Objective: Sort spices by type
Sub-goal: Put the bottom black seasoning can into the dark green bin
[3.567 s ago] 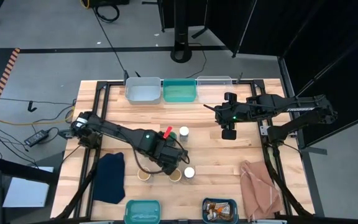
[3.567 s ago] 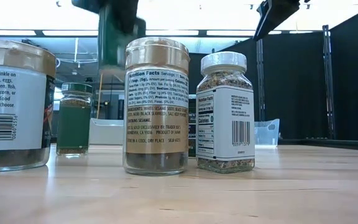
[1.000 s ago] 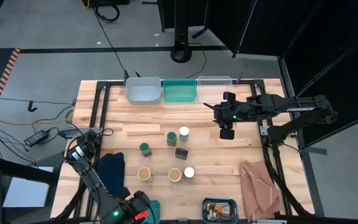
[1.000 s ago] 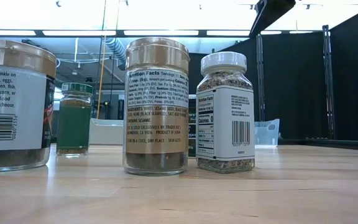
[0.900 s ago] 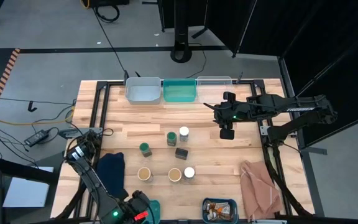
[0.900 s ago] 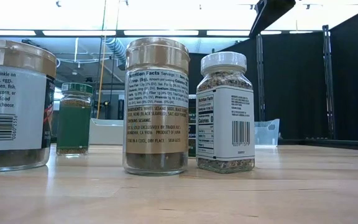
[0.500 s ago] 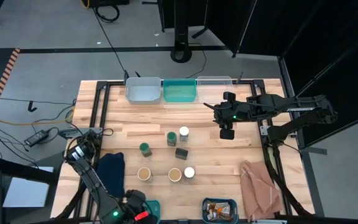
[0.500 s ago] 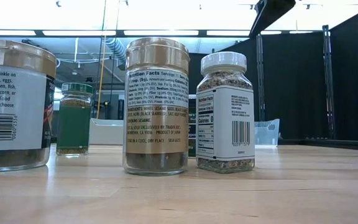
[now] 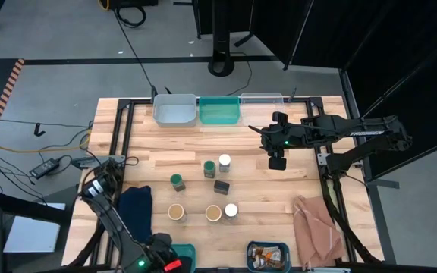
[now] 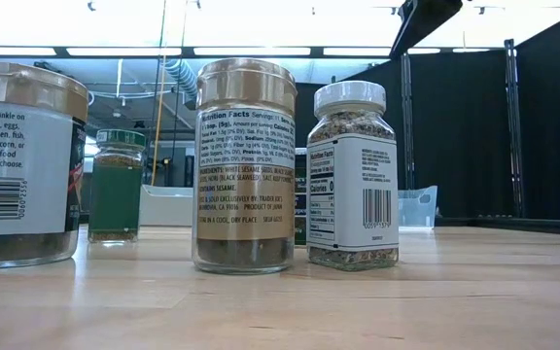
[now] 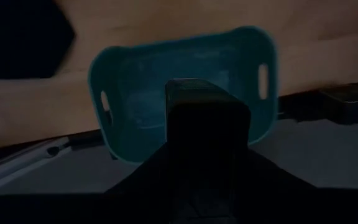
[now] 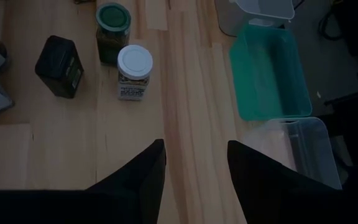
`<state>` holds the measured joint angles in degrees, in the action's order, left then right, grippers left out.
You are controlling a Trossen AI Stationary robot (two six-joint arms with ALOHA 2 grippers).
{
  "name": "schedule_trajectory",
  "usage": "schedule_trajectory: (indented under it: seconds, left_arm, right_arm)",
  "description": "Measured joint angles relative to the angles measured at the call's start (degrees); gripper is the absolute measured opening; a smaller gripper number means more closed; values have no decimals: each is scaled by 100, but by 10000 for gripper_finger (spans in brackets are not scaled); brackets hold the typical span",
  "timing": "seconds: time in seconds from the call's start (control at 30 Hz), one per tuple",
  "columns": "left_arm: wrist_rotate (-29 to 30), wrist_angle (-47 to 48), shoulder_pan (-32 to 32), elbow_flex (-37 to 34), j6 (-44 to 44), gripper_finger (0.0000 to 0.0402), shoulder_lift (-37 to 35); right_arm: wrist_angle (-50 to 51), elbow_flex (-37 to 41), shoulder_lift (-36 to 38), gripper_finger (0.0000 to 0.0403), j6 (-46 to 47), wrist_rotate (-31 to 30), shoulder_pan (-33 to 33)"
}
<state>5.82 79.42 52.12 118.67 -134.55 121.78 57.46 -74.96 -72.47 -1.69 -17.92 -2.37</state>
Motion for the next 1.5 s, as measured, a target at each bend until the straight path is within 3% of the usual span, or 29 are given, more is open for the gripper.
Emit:
schedule_trajectory:
  seconds: [0.7,1.1,1.5]
  left_arm:
    - [-6,318,125,-10,-97,125,524]
    - [-71,-342,114,-654,-119,125,513]
    - [-54,-657,114,-807,-91,140,513]
  right_arm:
    - [-144,0,0,181,2,1,254]
    - [-176,0,2,181,2,1,254]
    - [-176,0,2,181,48,3,254]
